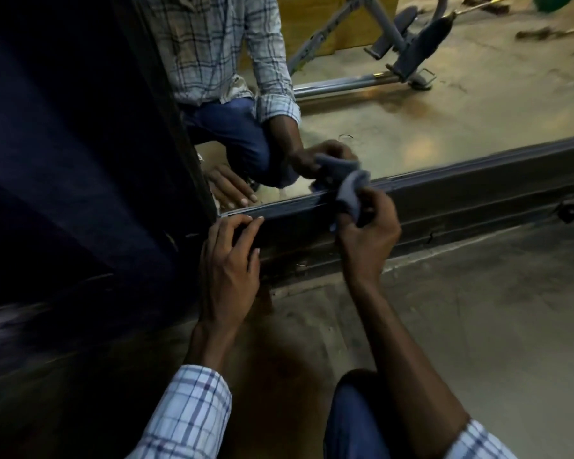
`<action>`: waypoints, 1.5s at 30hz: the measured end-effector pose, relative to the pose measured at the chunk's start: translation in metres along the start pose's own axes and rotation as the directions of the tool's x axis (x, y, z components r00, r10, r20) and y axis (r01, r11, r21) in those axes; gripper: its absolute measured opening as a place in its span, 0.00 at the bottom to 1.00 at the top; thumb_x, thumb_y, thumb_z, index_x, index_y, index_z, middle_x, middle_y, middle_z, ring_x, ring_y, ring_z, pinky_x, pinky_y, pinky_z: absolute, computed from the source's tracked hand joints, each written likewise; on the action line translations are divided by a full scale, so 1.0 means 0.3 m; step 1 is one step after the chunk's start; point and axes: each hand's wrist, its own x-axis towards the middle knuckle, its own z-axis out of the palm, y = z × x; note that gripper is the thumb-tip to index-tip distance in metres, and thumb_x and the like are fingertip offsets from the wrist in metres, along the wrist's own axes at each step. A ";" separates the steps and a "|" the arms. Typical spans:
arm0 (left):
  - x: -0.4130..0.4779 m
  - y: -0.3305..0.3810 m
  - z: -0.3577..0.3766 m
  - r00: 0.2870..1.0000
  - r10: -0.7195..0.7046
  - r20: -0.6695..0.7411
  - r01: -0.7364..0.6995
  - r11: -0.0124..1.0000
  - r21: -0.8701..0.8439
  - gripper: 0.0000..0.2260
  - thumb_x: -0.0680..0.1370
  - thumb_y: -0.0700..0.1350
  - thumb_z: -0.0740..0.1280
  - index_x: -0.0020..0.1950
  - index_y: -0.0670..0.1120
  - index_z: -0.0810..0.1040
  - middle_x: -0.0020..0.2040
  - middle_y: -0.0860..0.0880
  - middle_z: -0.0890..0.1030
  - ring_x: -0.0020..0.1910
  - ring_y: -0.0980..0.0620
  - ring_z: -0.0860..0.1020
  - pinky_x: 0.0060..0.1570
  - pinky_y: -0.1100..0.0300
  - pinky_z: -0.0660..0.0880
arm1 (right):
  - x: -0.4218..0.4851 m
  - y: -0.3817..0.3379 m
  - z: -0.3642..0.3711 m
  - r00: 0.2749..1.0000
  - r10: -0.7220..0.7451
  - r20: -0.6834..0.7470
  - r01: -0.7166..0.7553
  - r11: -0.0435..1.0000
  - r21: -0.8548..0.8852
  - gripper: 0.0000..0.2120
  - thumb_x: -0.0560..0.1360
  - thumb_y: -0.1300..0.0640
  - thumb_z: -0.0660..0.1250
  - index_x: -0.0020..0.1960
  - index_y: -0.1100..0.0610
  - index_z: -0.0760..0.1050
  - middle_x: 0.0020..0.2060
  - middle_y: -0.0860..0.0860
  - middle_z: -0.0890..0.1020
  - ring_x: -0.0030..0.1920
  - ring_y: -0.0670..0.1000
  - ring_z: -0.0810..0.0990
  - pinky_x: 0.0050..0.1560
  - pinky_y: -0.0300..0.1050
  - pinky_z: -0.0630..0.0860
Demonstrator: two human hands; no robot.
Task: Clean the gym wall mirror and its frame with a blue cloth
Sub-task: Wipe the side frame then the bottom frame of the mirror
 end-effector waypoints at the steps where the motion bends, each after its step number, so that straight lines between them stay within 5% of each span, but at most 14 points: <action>1: 0.013 0.015 0.006 0.999 0.026 0.018 -0.027 1.000 0.008 0.27 0.74 0.35 0.75 0.73 0.44 0.76 0.66 0.45 0.75 0.66 0.44 0.74 0.66 0.48 0.74 | 0.014 0.012 -0.018 1.000 0.015 -0.012 -0.016 1.000 -0.024 0.16 0.71 0.68 0.74 0.58 0.60 0.80 0.49 0.52 0.81 0.48 0.49 0.80 0.51 0.51 0.80; 5: 0.100 0.088 0.039 0.981 0.168 0.094 -0.174 0.983 0.057 0.25 0.73 0.38 0.75 0.70 0.43 0.77 0.65 0.43 0.77 0.63 0.43 0.75 0.62 0.49 0.74 | -0.022 -0.021 -0.002 0.921 -0.196 0.336 0.214 0.977 -0.015 0.19 0.71 0.67 0.74 0.61 0.59 0.81 0.53 0.51 0.81 0.52 0.43 0.79 0.54 0.38 0.79; 10: 0.224 0.174 0.058 0.913 0.336 0.231 -0.366 0.925 0.104 0.27 0.71 0.41 0.79 0.69 0.42 0.78 0.64 0.42 0.78 0.60 0.42 0.78 0.56 0.47 0.79 | 0.109 0.059 -0.131 0.996 0.086 -0.016 -0.087 0.996 -0.031 0.16 0.71 0.68 0.73 0.57 0.58 0.80 0.49 0.51 0.80 0.47 0.48 0.80 0.50 0.49 0.81; 15: 0.333 0.227 0.069 0.813 0.437 0.384 -0.527 0.833 0.168 0.29 0.72 0.42 0.80 0.71 0.41 0.76 0.64 0.40 0.77 0.58 0.41 0.78 0.50 0.46 0.81 | 0.216 0.093 -0.226 0.916 -0.223 0.334 0.284 0.948 -0.145 0.16 0.69 0.67 0.74 0.56 0.57 0.81 0.48 0.52 0.81 0.46 0.45 0.78 0.46 0.32 0.73; 19: 0.362 0.277 0.076 0.694 0.522 0.496 -0.679 0.704 0.209 0.31 0.70 0.43 0.81 0.72 0.42 0.76 0.67 0.39 0.77 0.57 0.41 0.80 0.48 0.49 0.82 | 0.287 0.126 -0.274 0.997 0.057 0.058 -0.050 0.991 -0.121 0.14 0.73 0.65 0.74 0.57 0.57 0.81 0.49 0.51 0.82 0.48 0.47 0.80 0.52 0.38 0.79; 23: 0.408 0.321 0.072 0.647 0.534 0.544 -0.709 0.683 0.173 0.32 0.78 0.47 0.74 0.79 0.45 0.67 0.76 0.42 0.70 0.69 0.43 0.74 0.59 0.52 0.78 | 0.267 0.125 -0.297 0.923 -0.174 0.344 0.226 0.967 -0.115 0.18 0.73 0.65 0.75 0.62 0.57 0.81 0.50 0.46 0.79 0.47 0.40 0.77 0.50 0.31 0.77; 28: 0.400 0.327 0.129 0.652 0.564 0.506 -0.726 0.656 0.205 0.35 0.71 0.46 0.80 0.76 0.43 0.72 0.72 0.41 0.74 0.63 0.42 0.78 0.51 0.51 0.81 | 0.362 0.137 -0.348 0.986 0.074 0.152 -0.053 0.989 -0.137 0.12 0.75 0.62 0.74 0.56 0.52 0.81 0.46 0.41 0.79 0.46 0.33 0.78 0.46 0.29 0.76; 33: 0.355 0.374 0.248 0.747 0.556 0.366 -0.653 0.718 0.241 0.38 0.67 0.46 0.83 0.75 0.43 0.74 0.71 0.39 0.74 0.64 0.42 0.74 0.54 0.49 0.79 | 0.397 0.167 -0.362 0.976 0.019 0.216 0.029 0.975 -0.221 0.15 0.72 0.66 0.75 0.58 0.59 0.83 0.47 0.49 0.82 0.44 0.31 0.78 0.43 0.23 0.71; 37: 0.336 0.396 0.272 0.821 0.545 0.170 -0.571 0.796 0.201 0.35 0.73 0.45 0.77 0.78 0.43 0.70 0.76 0.39 0.69 0.71 0.41 0.67 0.63 0.44 0.74 | 0.440 0.201 -0.398 0.990 0.125 0.060 -0.115 0.982 -0.149 0.11 0.77 0.58 0.73 0.59 0.56 0.80 0.50 0.49 0.83 0.47 0.43 0.82 0.45 0.37 0.82; 41: 0.325 0.378 0.286 0.794 0.600 0.096 -0.607 0.771 0.195 0.34 0.75 0.45 0.73 0.79 0.41 0.69 0.77 0.39 0.65 0.72 0.38 0.67 0.63 0.43 0.68 | 0.458 0.209 -0.401 0.976 0.007 0.219 0.054 0.960 -0.274 0.16 0.74 0.63 0.75 0.60 0.54 0.79 0.52 0.47 0.80 0.51 0.39 0.80 0.51 0.31 0.79; 45: 0.329 0.369 0.370 0.768 0.618 0.171 -0.638 0.762 0.111 0.38 0.72 0.45 0.79 0.79 0.41 0.69 0.75 0.39 0.68 0.69 0.39 0.71 0.61 0.43 0.76 | 0.495 0.233 -0.414 0.997 0.080 -0.004 -0.079 0.967 -0.243 0.12 0.76 0.60 0.74 0.59 0.56 0.81 0.49 0.48 0.82 0.46 0.35 0.80 0.42 0.27 0.75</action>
